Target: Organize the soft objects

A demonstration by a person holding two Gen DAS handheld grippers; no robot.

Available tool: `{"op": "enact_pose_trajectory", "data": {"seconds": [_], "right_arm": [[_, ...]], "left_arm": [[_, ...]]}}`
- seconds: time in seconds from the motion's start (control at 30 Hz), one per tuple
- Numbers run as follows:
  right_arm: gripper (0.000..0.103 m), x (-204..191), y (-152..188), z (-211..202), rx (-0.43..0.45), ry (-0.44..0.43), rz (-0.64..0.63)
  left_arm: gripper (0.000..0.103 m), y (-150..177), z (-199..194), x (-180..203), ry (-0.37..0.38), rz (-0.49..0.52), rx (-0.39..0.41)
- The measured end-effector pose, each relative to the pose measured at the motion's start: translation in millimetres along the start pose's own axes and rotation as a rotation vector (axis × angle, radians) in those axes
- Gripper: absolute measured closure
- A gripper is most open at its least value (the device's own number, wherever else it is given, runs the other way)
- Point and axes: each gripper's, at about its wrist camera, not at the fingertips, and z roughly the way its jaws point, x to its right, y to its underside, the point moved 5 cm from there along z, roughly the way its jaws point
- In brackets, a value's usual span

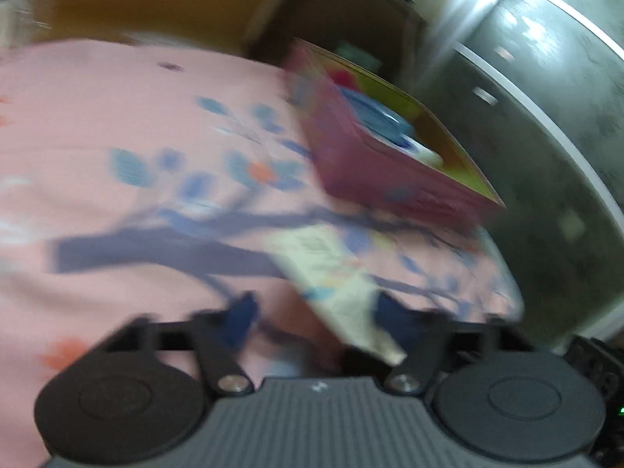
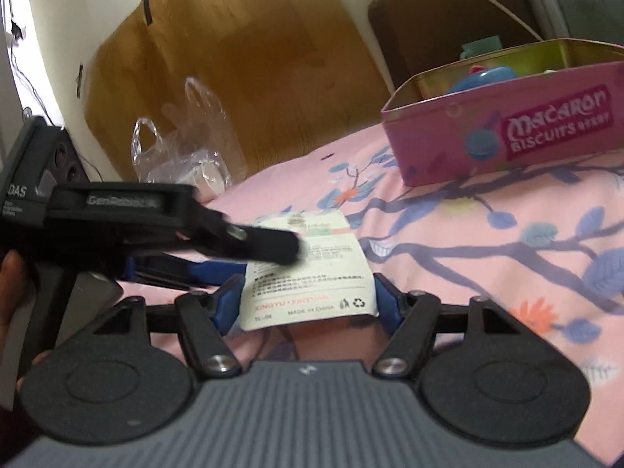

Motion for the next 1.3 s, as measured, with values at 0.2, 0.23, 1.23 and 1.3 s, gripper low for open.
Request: {"op": "enact_pose_trajectory", "data": {"seconds": [0.2,0.23,1.23,1.3], "right_arm": [[0.032,19.9,-36.1,-22.1,0.165,0.083,-0.102],[0.032,23.4,-46.2,-25.1,0.197,0.107,-0.13],[0.014,67.8,-95.4,-40.8,0.407,0.427,-0.126],[0.014,54.5,-89.3,-45.6,0.411,0.408,-0.111]], "left_arm": [[0.07,-35.2,11.0,52.0,0.08,0.07,0.01],[0.07,-47.3,14.8,64.6,0.088,0.095,0.014],[0.0,-96.3,58.8,95.2,-0.44,0.343,0.233],[0.0,-87.0,44.3,87.8,-0.457,0.345,0.245]]}}
